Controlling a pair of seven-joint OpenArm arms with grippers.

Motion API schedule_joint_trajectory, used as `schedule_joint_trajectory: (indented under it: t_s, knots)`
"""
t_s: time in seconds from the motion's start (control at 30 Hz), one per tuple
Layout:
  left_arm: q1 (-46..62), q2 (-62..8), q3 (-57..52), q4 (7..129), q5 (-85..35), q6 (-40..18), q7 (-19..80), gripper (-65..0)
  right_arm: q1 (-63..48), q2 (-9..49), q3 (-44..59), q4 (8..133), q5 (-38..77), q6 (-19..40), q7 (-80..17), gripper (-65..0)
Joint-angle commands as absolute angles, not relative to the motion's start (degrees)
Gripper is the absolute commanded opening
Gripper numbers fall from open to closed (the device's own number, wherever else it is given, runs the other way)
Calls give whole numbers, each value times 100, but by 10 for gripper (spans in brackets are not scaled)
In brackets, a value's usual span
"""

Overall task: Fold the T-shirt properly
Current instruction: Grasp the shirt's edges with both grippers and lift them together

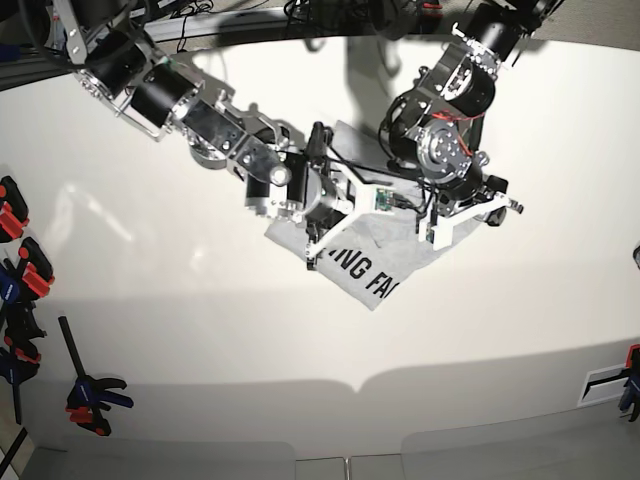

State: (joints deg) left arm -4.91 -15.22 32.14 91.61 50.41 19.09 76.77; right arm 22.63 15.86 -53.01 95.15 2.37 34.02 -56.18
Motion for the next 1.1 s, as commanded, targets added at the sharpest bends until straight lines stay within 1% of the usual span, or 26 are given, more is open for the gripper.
schedule_joint_trajectory:
  t_s: [0.0,0.1,0.27,0.37,0.5,0.6,0.87,1.03,1.07]
  knots:
    - [-587,-1527,3192,9271,5201,2040,7644,-540,2359,1577,-5264,9679,410,3389,-5640,-650]
    - [-589,-1529,3192,9271,5203,2038,7526,-540,2359,1638,-5264,9948,849,3391,-6058,-650]
    - [-589,-1529,3192,9271,5227,2040,7328,-540,2362,1710,-5264,10464,1741,3385,-6453,-650]
    - [-589,-1529,3192,9271,5247,2038,7330,-540,2357,1710,-5264,10521,2373,3382,-6587,-650]
    - [-589,-1535,3192,9271,5301,2038,7328,-540,2239,1710,-5264,10521,2921,3369,-6707,-650]
    - [-607,-1669,3192,9271,5419,2038,7325,-540,2108,1702,-5264,10521,3249,3358,-6759,-650]
    - [-635,-2366,3192,9271,5441,2045,7415,-540,1962,1682,-5264,10521,4056,3358,-6764,-650]
    - [-635,-2414,3192,9271,5439,2196,7415,-540,1962,1682,-5264,10521,4261,3363,-7035,-650]
    - [-635,-2414,3192,9271,5439,2193,7415,-540,1964,1684,-5264,10521,4261,3363,-7085,-618]
